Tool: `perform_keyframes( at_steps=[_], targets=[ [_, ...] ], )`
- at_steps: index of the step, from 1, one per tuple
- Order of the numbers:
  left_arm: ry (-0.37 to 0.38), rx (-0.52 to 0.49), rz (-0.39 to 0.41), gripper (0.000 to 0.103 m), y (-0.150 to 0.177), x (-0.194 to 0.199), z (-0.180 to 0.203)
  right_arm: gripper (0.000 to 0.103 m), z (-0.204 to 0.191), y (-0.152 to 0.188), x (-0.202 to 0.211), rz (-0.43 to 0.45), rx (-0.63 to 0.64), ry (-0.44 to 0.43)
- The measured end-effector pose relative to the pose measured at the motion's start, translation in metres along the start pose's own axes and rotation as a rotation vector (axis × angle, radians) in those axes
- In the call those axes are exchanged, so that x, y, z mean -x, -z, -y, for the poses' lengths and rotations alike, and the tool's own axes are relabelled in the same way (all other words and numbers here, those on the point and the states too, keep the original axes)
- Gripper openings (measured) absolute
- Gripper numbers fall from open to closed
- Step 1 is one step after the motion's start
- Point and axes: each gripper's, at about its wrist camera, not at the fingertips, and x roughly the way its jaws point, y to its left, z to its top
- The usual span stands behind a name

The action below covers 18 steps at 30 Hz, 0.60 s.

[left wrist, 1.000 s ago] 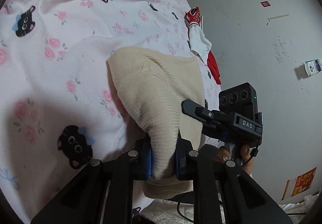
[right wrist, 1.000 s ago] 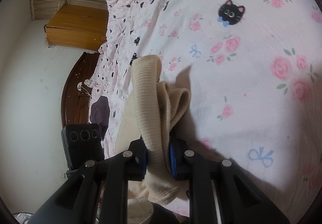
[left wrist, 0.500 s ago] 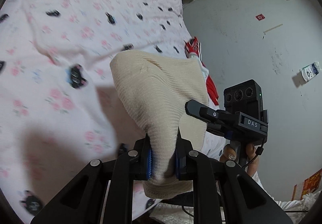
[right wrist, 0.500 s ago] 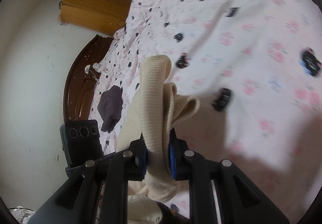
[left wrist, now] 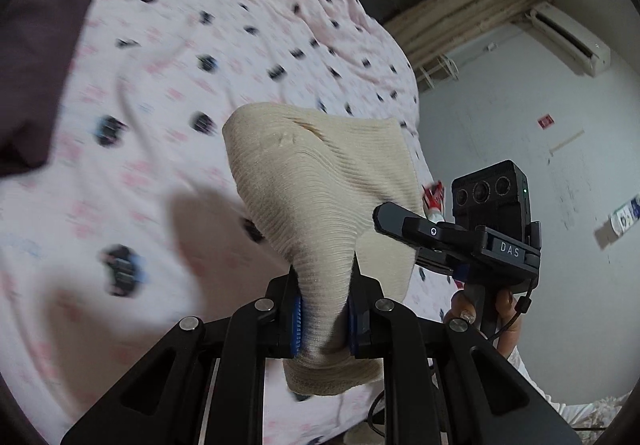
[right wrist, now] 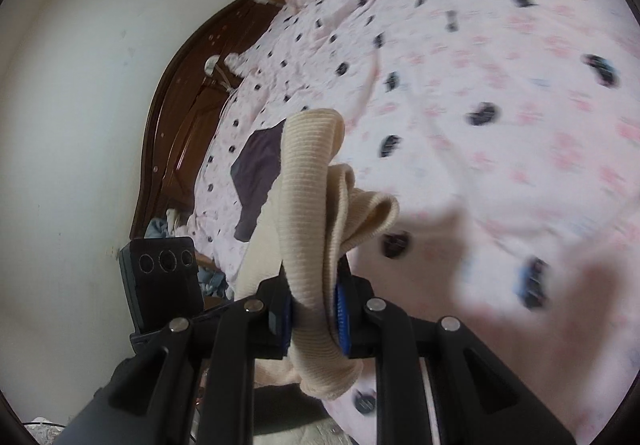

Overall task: Fold clothes
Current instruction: 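Lift the beige garment with the right tool and carry it toward the dark clothes stack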

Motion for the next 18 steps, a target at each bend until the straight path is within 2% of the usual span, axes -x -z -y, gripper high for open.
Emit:
perform_keyframes(
  at_steps=[9, 14, 18],
  targets=[
    [-0.091, 0.063, 0.147, 0.014, -0.046, 0.088, -0.073, 0.018, -0.085, -0.055, -0.119, -0.114, 0.125, -0.041],
    [-0.131, 0.089, 0.209, 0.014, -0.067, 0.116, -0.107, 0.018, -0.126, -0.08, -0.184, -0.157, 0.183, -0.047],
    [-0.162, 0.105, 0.244, 0.014, -0.079, 0.133, -0.132, 0.018, -0.141, -0.099, -0.224, -0.169, 0.195, -0.056]
  ],
)
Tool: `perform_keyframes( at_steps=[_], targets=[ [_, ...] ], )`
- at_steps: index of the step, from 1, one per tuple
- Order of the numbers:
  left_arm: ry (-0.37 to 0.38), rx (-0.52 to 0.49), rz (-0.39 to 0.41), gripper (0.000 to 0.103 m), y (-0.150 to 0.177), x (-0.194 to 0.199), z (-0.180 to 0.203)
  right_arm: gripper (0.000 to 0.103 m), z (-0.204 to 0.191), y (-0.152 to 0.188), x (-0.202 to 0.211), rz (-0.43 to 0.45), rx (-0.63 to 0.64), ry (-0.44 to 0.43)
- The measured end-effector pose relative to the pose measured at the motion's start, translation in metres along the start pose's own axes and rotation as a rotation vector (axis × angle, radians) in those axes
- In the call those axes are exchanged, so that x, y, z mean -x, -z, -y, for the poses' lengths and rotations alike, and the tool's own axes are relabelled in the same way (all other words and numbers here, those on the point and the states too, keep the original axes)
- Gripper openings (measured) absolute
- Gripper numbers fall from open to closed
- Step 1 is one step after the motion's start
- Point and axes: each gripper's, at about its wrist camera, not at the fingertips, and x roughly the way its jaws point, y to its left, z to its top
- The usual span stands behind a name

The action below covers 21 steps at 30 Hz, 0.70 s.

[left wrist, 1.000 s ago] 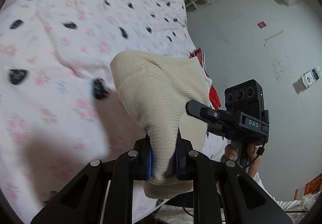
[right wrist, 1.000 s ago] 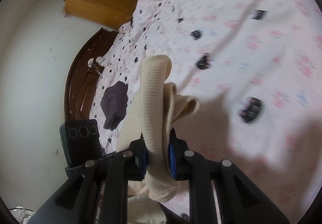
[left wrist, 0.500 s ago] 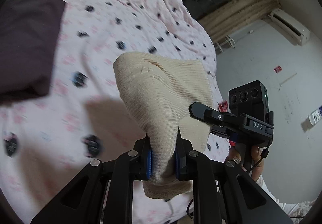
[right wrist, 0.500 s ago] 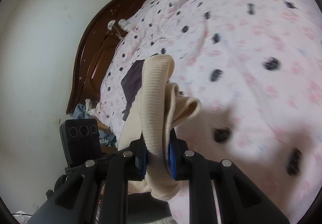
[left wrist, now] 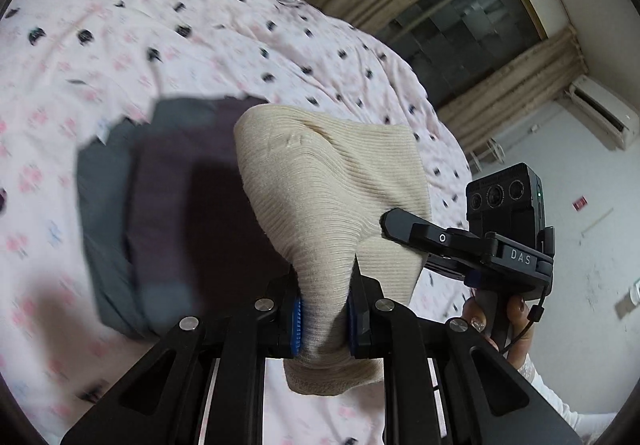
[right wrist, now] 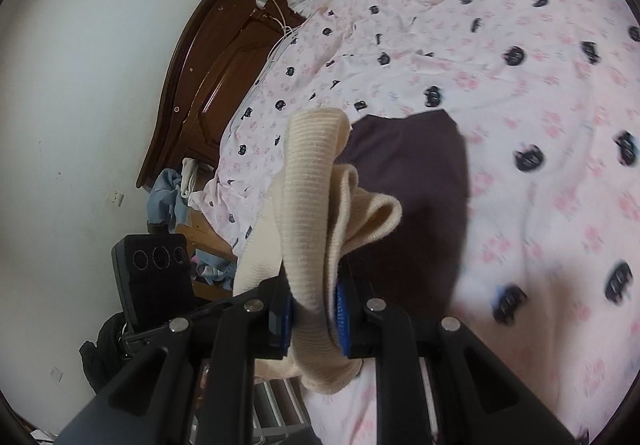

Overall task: Fold clothes
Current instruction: 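Lift the beige garment with the right tool and carry it toward the dark clothes stack, then lower the beige garment onto the grey and purple stack with the right tool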

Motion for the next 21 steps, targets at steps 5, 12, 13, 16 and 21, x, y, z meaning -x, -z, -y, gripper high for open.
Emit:
perform_keyframes(
  at_steps=[5, 12, 13, 16, 21],
  targets=[
    [-0.042, 0.03, 0.006, 0.014, -0.012, -0.004, -0.032, 0.018, 0.004, -0.023, -0.039, -0.032, 0.0, 0.029],
    [-0.097, 0.104, -0.056, 0.015, 0.0, -0.037, -0.076, 0.018, 0.033, -0.021, -0.089, -0.107, -0.012, 0.162],
    [-0.09, 0.117, -0.055, 0.016, 0.001, -0.039, -0.08, 0.018, 0.037, -0.02, -0.092, -0.107, -0.007, 0.168],
    [-0.076, 0.137, -0.043, 0.021, 0.003, -0.038, -0.086, 0.019, 0.042, -0.019, -0.094, -0.102, -0.007, 0.16],
    [-0.073, 0.125, -0.006, 0.026, 0.0, -0.019, -0.081, 0.028, 0.029, -0.022, -0.082, -0.073, 0.052, 0.189]
  ],
)
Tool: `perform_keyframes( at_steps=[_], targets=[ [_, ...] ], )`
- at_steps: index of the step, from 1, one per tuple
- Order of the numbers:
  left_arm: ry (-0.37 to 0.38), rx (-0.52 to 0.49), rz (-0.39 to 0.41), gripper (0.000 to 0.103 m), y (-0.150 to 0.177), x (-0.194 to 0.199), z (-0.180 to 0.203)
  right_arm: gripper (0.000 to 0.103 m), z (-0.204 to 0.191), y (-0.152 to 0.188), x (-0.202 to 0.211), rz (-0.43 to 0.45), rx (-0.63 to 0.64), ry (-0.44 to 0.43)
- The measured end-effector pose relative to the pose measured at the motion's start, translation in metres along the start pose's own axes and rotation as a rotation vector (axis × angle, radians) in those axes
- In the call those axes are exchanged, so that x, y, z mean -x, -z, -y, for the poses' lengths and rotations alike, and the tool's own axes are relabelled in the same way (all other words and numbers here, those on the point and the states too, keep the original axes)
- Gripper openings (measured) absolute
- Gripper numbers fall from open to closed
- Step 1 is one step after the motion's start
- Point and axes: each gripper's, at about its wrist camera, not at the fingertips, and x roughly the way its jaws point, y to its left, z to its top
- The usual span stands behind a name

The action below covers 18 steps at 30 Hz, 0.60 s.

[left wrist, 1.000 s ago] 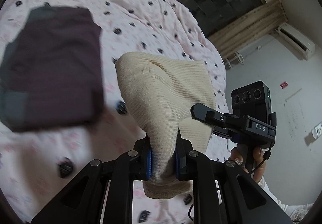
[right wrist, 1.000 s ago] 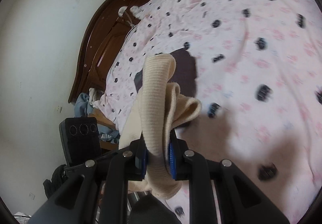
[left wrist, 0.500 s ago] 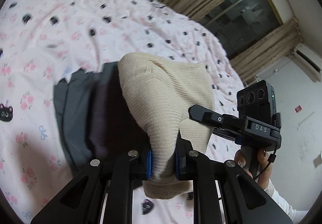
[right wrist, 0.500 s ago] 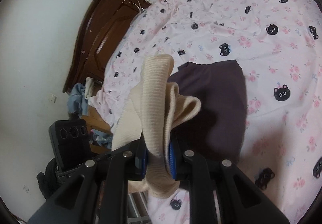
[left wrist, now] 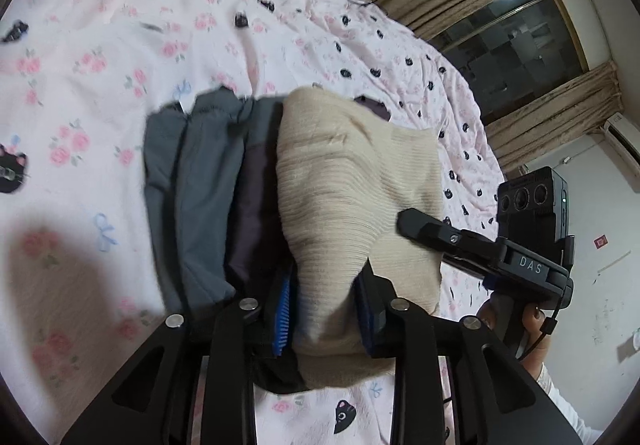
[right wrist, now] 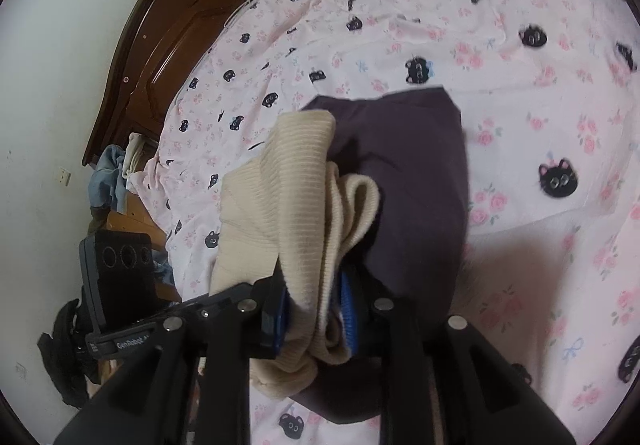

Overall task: Fold clothes
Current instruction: 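Lower the beige garment onto the grey and purple stack with the right tool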

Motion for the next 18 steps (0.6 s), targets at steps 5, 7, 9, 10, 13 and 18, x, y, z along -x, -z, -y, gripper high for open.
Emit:
perform_keyframes(
  at_steps=[5, 7, 9, 10, 13, 18],
  targets=[
    [-0.009, -0.023, 0.07, 0.026, -0.009, 0.03, 0.006, 0.032, -0.016, -0.009, 0.039, 0.096, 0.072, 0.066],
    [-0.007, -0.038, 0.11, 0.026, -0.014, 0.042, 0.011, 0.032, -0.024, -0.015, 0.05, 0.127, 0.095, 0.057],
    [0.003, -0.047, 0.121, 0.026, -0.019, 0.044, 0.016, 0.032, -0.035, -0.021, 0.058, 0.15, 0.121, 0.031],
    [0.008, -0.051, 0.121, 0.026, -0.021, 0.043, 0.018, 0.032, -0.04, -0.023, 0.059, 0.153, 0.133, 0.023],
    [0.003, -0.067, 0.114, 0.026, -0.027, 0.038, 0.025, 0.032, -0.059, -0.029, 0.054, 0.139, 0.167, -0.007],
    [0.003, -0.023, 0.09, 0.026, -0.028, 0.018, 0.019, 0.032, -0.065, -0.032, 0.019, 0.048, 0.158, 0.048]
  ],
)
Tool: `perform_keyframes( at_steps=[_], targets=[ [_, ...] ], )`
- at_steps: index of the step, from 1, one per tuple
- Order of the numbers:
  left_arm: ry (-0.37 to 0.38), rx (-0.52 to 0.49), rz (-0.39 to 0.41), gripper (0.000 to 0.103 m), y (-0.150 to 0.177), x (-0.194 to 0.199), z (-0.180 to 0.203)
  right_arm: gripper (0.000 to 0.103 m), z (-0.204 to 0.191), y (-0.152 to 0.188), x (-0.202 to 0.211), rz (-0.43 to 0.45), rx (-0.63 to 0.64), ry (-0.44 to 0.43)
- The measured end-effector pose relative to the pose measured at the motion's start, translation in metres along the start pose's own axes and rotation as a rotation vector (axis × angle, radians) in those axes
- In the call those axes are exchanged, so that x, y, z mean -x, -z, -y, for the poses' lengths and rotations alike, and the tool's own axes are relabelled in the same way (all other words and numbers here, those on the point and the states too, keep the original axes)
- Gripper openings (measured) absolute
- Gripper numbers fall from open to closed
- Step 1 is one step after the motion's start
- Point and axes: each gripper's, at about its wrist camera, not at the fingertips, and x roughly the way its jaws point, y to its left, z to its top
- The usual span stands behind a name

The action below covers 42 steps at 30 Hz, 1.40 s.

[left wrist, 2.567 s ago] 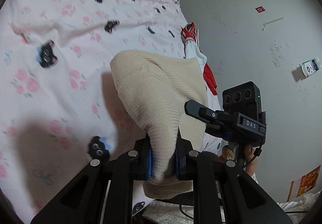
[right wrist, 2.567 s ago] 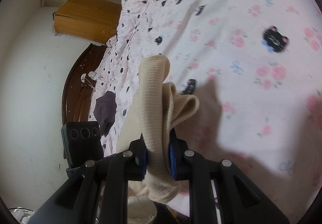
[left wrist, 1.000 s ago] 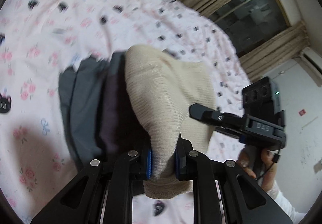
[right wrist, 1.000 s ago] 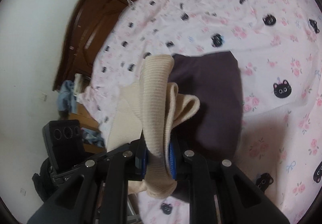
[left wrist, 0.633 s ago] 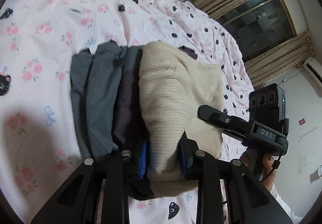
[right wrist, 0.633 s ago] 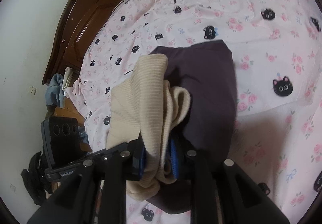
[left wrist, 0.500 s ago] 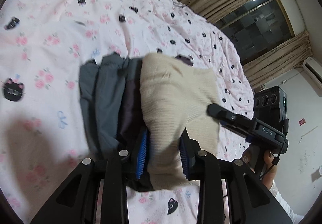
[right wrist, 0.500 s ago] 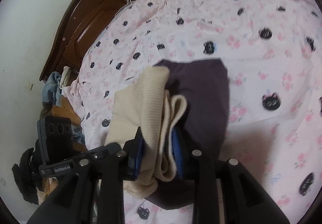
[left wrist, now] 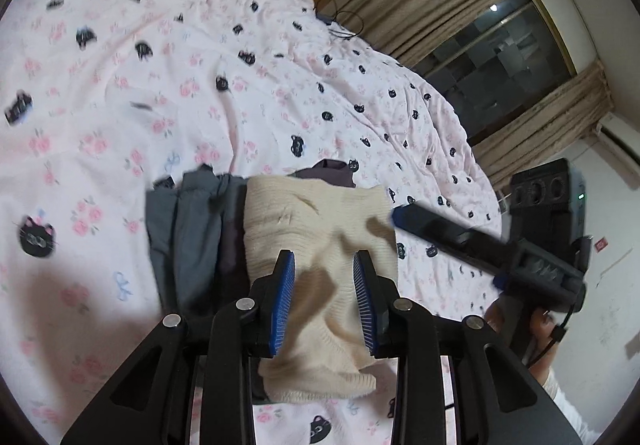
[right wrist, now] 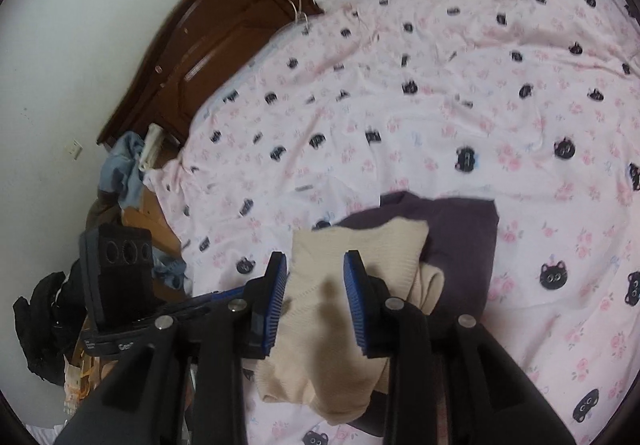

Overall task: Fold clothes
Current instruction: 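Lower the beige garment onto the grey and purple stack with the right tool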

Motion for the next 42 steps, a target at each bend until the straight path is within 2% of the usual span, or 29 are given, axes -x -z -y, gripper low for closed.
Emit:
perform_keyframes(
  at_steps=[2, 5, 10, 14, 17, 20, 23, 29, 32, 38, 42],
  targets=[
    [-0.004, 0.021, -0.004, 0.026, 0.001, -0.007, -0.005, 0.032, 0.007, 0.002, -0.012, -0.033, -0.018, 0.059],
    [-0.033, 0.054, -0.012, 0.026, 0.001, -0.017, -0.017, 0.03, 0.032, 0.007, -0.017, -0.038, -0.082, 0.104],
    [-0.016, 0.052, -0.016, 0.026, 0.002, -0.022, -0.018, 0.03, 0.048, 0.016, -0.002, -0.012, -0.105, 0.04],
    [-0.018, 0.021, -0.01, 0.027, 0.003, -0.02, -0.01, 0.032, 0.029, 0.025, 0.018, 0.001, -0.025, -0.046],
    [-0.023, 0.022, -0.015, 0.026, 0.001, -0.022, -0.01, 0.032, 0.01, 0.036, 0.021, -0.046, 0.041, -0.086],
    [-0.029, 0.035, -0.024, 0.027, -0.002, -0.026, -0.012, 0.032, -0.001, 0.051, 0.013, -0.127, 0.084, -0.052],
    [-0.034, 0.046, -0.032, 0.026, -0.004, -0.029, -0.015, 0.032, -0.004, 0.071, 0.007, -0.193, 0.144, 0.036],
    [-0.042, 0.052, -0.034, 0.026, -0.003, -0.033, -0.016, 0.032, 0.015, 0.093, 0.017, -0.23, 0.132, 0.102],
    [-0.023, 0.048, -0.017, 0.027, -0.003, -0.025, -0.01, 0.032, 0.014, 0.09, 0.031, -0.185, 0.131, 0.084],
    [0.017, -0.001, 0.051, 0.027, 0.008, 0.007, 0.012, 0.032, -0.007, 0.056, 0.05, -0.033, 0.148, 0.056],
    [0.018, -0.009, 0.09, 0.026, 0.023, 0.023, 0.02, 0.032, -0.013, 0.033, 0.033, -0.027, 0.137, 0.05]
  ],
)
